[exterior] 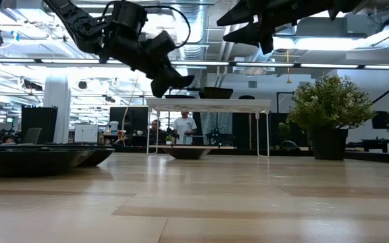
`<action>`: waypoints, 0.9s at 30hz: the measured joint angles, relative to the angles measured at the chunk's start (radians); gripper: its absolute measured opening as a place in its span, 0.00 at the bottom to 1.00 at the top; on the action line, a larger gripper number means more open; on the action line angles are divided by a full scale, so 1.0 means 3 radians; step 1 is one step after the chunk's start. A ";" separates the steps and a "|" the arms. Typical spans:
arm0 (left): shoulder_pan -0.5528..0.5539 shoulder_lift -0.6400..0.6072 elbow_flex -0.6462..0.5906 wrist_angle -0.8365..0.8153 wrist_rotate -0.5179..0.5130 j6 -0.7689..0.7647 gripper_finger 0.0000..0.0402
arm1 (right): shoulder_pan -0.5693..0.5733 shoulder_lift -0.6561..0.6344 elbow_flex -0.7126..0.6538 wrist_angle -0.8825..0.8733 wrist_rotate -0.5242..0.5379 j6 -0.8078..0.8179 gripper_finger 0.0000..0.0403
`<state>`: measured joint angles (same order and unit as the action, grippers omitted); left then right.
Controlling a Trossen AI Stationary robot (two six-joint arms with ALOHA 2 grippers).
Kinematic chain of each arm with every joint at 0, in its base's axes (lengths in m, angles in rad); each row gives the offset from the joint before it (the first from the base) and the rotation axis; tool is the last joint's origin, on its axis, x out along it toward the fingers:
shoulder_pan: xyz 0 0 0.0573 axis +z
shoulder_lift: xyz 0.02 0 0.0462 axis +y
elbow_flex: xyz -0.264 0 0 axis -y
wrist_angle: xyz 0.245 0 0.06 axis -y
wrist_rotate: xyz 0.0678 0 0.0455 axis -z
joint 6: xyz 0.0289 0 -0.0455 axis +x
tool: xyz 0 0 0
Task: Pick & Place Mini shaped plates
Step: Stack the leaf-shaped plate on top of the leaf-shaped plate on the shelf, then stack the middle leaf-shaped plate on top of the leaf-shaped plates on the shelf
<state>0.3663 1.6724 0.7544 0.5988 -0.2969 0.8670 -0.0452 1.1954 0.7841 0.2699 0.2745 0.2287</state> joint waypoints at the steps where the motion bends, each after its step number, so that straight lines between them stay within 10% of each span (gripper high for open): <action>1: 0.0013 0.0010 0.0000 -0.0003 -0.0012 0.0000 0.06 | 0.0000 0.0000 0.0000 0.0000 0.0000 0.0000 0.57; 27: 0.0170 0.0018 0.0000 0.0016 0.0177 0.0136 0.24 | -0.0003 0.0000 0.0000 0.0000 0.0000 0.0000 0.57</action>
<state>0.4171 1.6779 0.7544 0.6037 -0.2439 0.9079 -0.0460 1.1954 0.7841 0.2699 0.2745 0.2287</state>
